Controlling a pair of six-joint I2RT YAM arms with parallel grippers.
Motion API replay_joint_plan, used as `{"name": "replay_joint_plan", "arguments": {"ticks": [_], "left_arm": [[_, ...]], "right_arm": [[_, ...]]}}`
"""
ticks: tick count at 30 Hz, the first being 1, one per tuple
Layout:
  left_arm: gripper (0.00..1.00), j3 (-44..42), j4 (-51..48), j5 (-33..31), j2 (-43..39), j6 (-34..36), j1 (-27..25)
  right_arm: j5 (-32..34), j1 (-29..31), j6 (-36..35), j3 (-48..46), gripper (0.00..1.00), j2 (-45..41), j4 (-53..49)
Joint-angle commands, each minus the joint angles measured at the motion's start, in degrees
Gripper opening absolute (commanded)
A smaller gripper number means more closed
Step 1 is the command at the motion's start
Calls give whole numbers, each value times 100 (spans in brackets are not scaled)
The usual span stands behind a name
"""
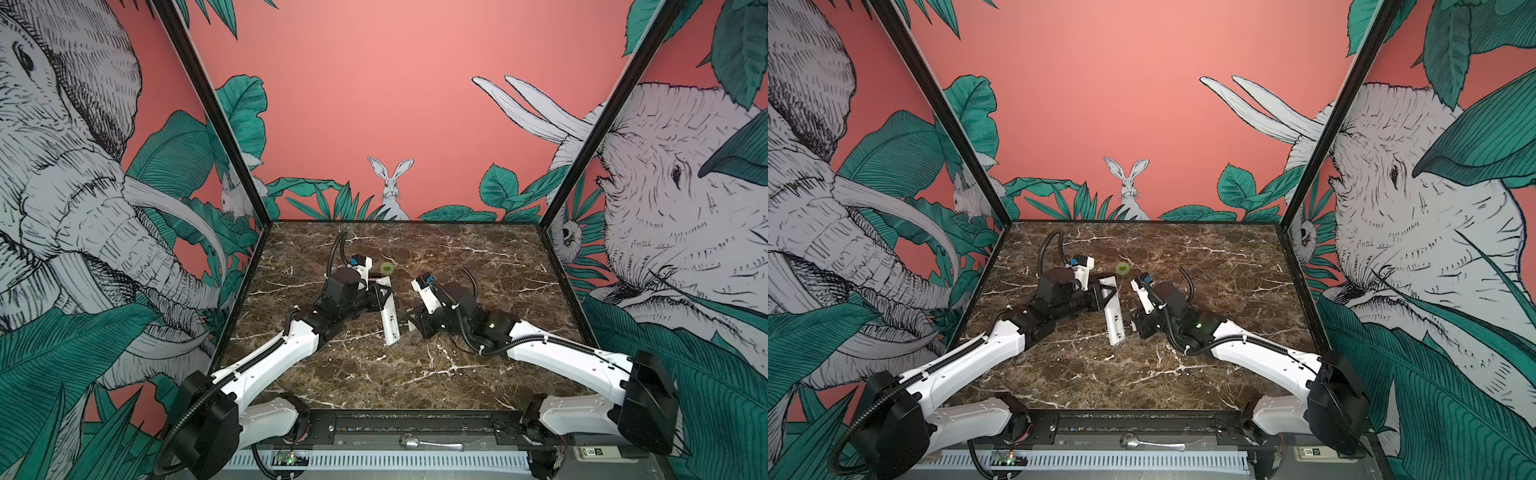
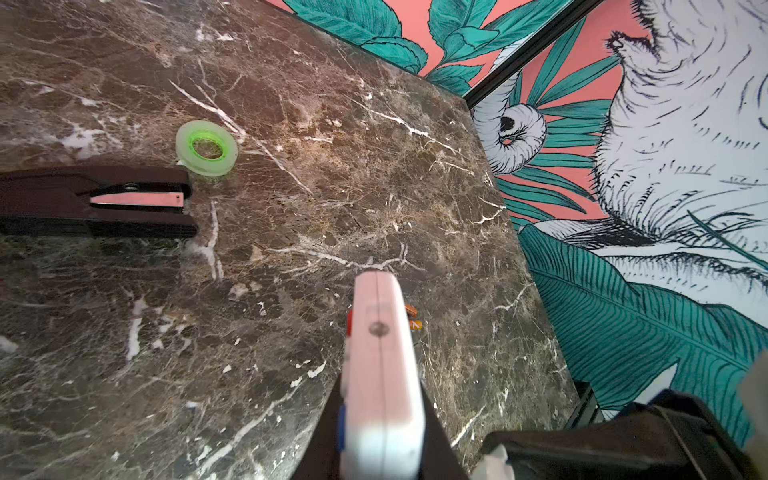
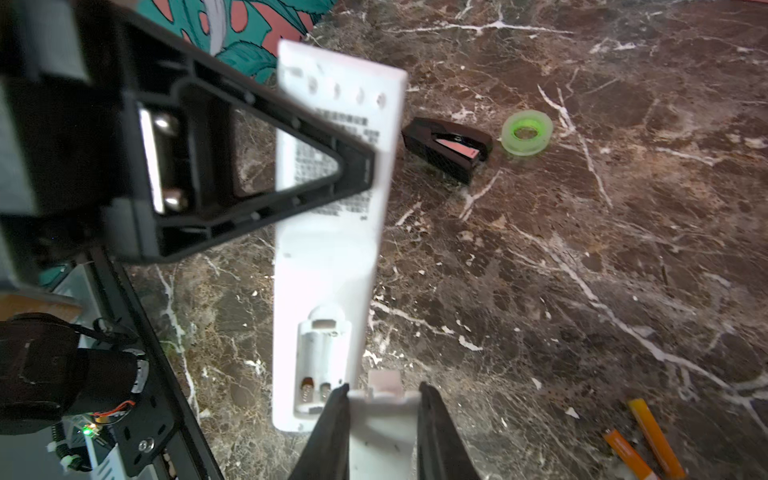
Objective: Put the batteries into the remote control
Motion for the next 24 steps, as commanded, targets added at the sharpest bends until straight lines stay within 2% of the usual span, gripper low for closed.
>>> {"name": "replay_joint_plan", "arguments": {"ticks": [1, 24], "left_arm": [[0, -122, 71, 23, -236, 49, 101], [0, -651, 248, 271, -752, 232, 404]], "right_arm": [[258, -63, -101, 142, 21, 2, -190], [508, -169, 298, 240, 21, 1324, -132]]}}
